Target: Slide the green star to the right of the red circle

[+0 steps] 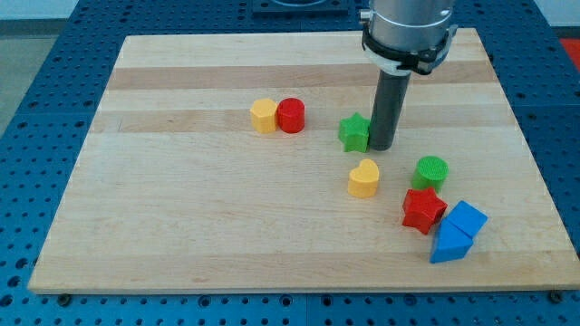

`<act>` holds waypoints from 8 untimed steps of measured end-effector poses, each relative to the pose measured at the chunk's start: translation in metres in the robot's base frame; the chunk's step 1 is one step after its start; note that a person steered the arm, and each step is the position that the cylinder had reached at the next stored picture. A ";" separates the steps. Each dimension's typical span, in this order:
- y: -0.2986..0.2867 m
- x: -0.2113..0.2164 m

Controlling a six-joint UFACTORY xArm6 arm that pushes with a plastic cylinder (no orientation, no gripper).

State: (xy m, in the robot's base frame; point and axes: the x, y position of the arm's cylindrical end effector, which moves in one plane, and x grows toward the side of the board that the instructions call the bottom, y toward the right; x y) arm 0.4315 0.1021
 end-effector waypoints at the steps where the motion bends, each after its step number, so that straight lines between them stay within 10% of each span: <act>1: -0.004 -0.007; 8: -0.008 0.007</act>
State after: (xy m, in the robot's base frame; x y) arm 0.4381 0.0940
